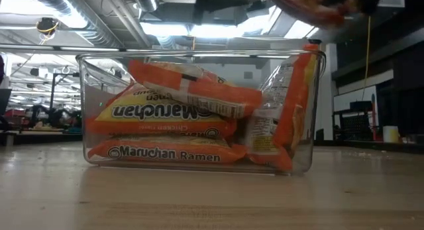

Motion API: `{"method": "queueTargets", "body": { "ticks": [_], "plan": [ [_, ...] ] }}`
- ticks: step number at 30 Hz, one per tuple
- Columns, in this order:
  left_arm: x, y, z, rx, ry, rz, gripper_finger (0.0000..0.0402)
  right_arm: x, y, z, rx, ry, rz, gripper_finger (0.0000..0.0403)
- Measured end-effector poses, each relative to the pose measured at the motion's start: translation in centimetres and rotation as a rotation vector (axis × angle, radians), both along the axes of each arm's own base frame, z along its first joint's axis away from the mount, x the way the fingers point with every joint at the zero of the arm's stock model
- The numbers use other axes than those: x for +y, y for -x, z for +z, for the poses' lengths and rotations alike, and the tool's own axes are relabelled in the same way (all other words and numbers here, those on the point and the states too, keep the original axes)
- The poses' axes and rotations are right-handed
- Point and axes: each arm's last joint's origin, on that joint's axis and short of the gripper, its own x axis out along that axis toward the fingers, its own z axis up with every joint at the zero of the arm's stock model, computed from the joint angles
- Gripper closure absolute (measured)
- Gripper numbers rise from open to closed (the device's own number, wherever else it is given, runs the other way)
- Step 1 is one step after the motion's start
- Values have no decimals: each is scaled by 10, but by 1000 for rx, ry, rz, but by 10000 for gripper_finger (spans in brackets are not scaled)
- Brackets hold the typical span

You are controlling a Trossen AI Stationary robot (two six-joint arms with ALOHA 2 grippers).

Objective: Sort Maruchan noodles
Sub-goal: Put the red noodle pack into the top transparent bin

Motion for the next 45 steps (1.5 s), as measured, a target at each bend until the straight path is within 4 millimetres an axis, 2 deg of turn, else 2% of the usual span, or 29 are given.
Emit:
{"method": "queueTargets", "body": {
  "ticks": [5, 8, 12, 15, 26, 33, 45],
  "plan": [
    [11, -8, 7, -162, 72, -42, 182, -3, -3, 27, -114, 173, -95, 384],
    [17, -9, 7, -169, 66, -26, 182, -4, -4, 41, -173, 199, -114, 384],
    [23, -12, 11, -237, 6, -41, 182, -5, -4, 47, -206, 215, -143, 384],
    [23, -12, 14, -276, -47, -31, 181, -4, -5, 50, -234, 210, -158, 384],
    [23, -25, -2, -297, -92, -43, 181, 1, -15, 55, -281, 235, -134, 384],
    [19, -24, 2, -325, -136, -61, 181, 3, -25, 53, -278, 247, -117, 384],
    [18, -24, 2, -324, -142, -78, 181, -6, -55, 48, -281, 226, -45, 384]
  ]
}}
